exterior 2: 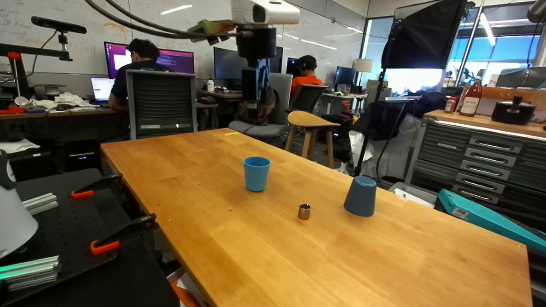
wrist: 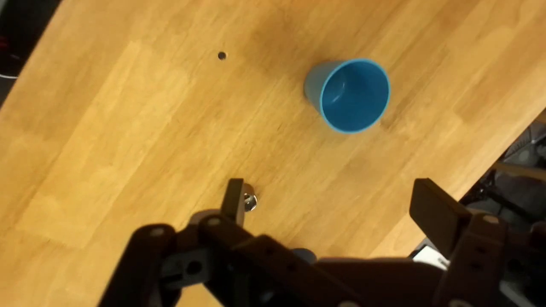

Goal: Place the silver object inside the blue cup

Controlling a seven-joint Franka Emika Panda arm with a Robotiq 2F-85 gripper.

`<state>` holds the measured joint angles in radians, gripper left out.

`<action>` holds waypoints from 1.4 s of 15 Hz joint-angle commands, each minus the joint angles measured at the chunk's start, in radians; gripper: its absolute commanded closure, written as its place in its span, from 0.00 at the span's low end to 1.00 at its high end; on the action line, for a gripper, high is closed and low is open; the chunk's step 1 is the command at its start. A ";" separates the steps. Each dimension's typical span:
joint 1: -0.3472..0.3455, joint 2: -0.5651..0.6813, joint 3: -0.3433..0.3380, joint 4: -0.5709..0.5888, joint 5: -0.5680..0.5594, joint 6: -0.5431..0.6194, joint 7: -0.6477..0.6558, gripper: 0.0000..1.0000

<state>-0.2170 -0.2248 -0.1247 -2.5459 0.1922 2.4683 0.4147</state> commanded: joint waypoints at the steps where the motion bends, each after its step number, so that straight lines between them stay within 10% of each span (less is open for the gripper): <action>1: 0.000 0.260 -0.035 0.148 0.097 0.155 0.044 0.00; 13: -0.032 0.968 -0.053 0.698 0.175 0.117 0.189 0.00; 21: -0.069 0.974 -0.011 0.766 0.303 -0.176 0.214 0.00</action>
<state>-0.2608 0.7485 -0.1634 -1.7981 0.4378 2.4065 0.6082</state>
